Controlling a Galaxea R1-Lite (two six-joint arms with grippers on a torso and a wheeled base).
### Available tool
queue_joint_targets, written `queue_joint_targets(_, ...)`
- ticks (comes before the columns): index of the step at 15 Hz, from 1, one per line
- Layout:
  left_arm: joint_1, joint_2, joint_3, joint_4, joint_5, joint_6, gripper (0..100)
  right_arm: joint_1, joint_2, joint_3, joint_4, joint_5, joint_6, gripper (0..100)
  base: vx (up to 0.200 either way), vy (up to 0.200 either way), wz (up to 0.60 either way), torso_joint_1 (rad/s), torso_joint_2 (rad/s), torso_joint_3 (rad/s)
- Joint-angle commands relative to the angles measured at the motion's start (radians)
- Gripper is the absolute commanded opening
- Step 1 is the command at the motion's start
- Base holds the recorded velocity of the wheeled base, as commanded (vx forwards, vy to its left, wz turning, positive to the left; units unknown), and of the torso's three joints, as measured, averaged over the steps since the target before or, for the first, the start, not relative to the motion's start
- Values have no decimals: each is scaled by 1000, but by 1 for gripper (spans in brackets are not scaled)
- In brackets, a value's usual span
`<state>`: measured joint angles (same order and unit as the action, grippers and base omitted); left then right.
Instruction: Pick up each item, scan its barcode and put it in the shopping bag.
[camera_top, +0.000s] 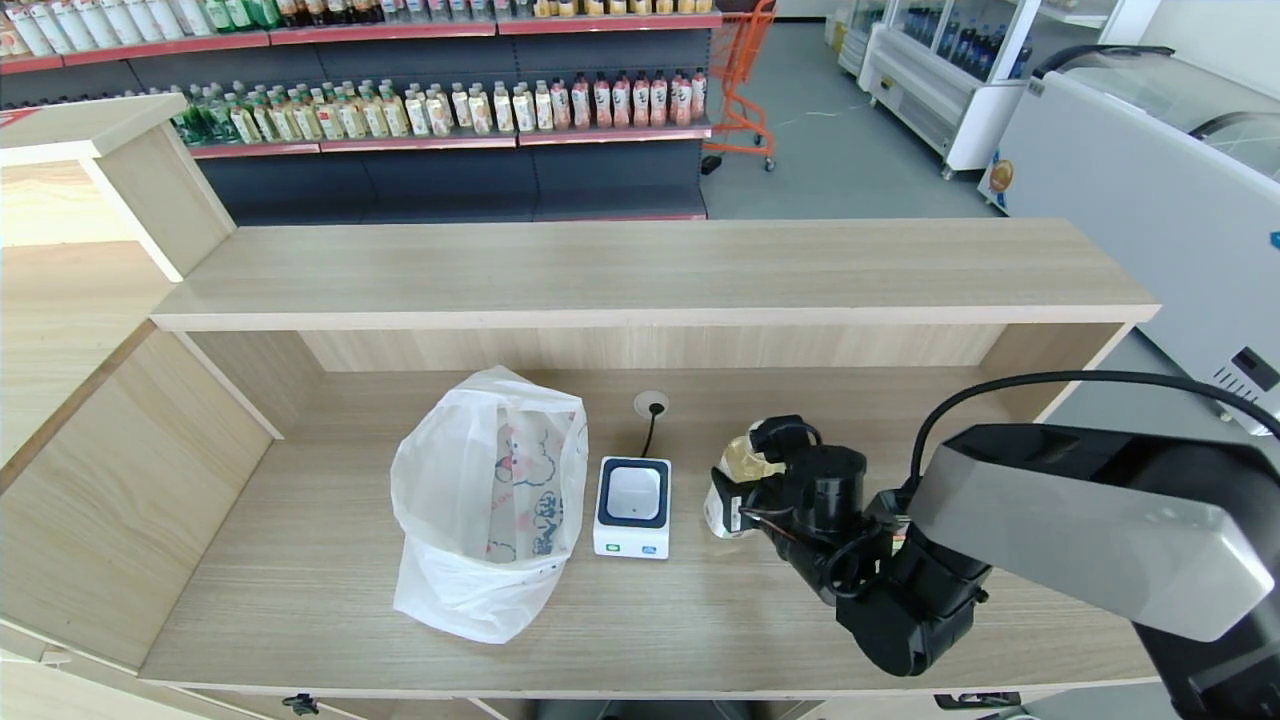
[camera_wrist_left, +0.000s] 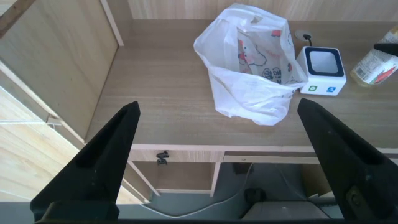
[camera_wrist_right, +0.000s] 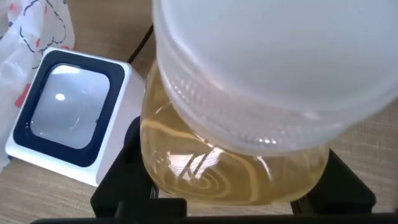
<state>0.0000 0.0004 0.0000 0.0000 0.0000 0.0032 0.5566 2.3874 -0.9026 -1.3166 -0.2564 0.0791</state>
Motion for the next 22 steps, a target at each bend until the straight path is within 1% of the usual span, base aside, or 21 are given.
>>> queue_joint_targets(1,0,0,0,0,0,0,100,-37,-179,70,10,121,82,0,0,0,0,0,0,0)
queue_joint_targets(2,0,0,0,0,0,0,100,-63,-284,119,53,226,108,0,0,0,0,0,0,0)
queue_joint_targets(4,0,0,0,0,0,0,100,-141,-507,243,149,525,151,0,0,0,0,0,0,0)
queue_joint_targets(5,0,0,0,0,0,0,100,-188,-596,315,175,707,149,0,0,0,0,0,0,0)
queue_joint_targets(6,0,0,0,0,0,0,100,-221,-645,367,177,821,148,0,0,0,0,0,0,0)
queue_joint_targets(7,0,0,0,0,0,0,100,-244,-720,444,175,962,146,0,0,0,0,0,0,0)
queue_joint_targets(8,0,0,0,0,0,0,100,-244,-772,475,183,1014,154,0,0,0,0,0,0,0)
queue_joint_targets(10,0,0,0,0,0,0,100,-241,-849,493,195,1145,215,0,0,0,0,0,0,0)
queue_joint_targets(11,0,0,0,0,0,0,100,-239,-873,490,206,1186,257,0,0,0,0,0,0,0)
queue_joint_targets(12,0,0,0,0,0,0,100,-236,-889,488,214,1198,280,0,0,0,0,0,0,0)
queue_joint_targets(13,0,0,0,0,0,0,100,-178,-927,487,266,1194,324,0,0,0,0,0,0,0)
queue_joint_targets(16,0,0,0,0,0,0,100,-118,-939,496,338,1189,349,0,0,0,0,0,0,0)
queue_joint_targets(20,0,0,0,0,0,0,100,-101,-927,495,419,1188,344,0,0,0,0,0,0,0)
queue_joint_targets(22,0,0,0,0,0,0,100,-99,-927,498,436,1188,343,0,0,0,0,0,0,0)
